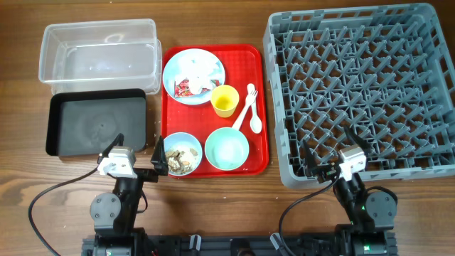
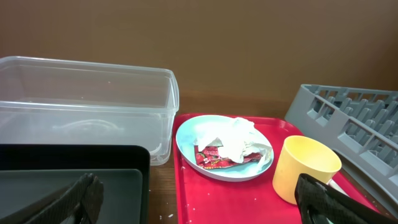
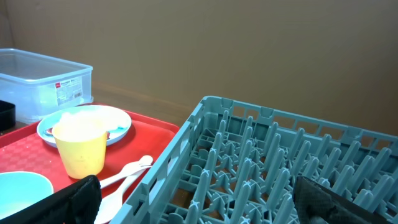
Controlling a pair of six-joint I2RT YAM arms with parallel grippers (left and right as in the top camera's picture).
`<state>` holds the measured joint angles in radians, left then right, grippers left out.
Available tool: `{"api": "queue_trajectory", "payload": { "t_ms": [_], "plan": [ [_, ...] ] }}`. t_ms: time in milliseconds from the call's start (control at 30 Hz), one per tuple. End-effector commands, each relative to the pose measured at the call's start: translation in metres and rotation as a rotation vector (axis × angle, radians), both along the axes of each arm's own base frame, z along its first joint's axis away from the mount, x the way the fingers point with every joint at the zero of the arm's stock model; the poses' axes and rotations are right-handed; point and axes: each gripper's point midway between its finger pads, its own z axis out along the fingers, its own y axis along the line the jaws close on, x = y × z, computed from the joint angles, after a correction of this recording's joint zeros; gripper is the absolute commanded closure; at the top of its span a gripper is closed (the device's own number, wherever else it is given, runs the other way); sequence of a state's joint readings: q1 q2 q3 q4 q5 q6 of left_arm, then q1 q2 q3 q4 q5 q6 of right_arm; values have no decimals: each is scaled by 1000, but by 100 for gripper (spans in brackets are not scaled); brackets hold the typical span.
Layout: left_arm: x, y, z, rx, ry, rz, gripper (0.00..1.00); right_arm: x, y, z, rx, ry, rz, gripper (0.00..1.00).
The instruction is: Sort waste into correct bins and load items into the dishwasher rack
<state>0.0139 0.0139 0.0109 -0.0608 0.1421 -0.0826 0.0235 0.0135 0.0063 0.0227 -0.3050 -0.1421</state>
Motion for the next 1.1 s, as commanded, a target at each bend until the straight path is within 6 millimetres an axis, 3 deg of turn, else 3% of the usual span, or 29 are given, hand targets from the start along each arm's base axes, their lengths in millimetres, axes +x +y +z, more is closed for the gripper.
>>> {"api": "queue_trajectory", "payload": {
  "t_ms": [0,1067],
  "plan": [
    [0,1,-2,16,0,5,0,1,-2,-1,11,7,-13,0],
    [0,3,-2,24,0,15,0,1,-2,-1,11,6,-13,0]
  ]
}}
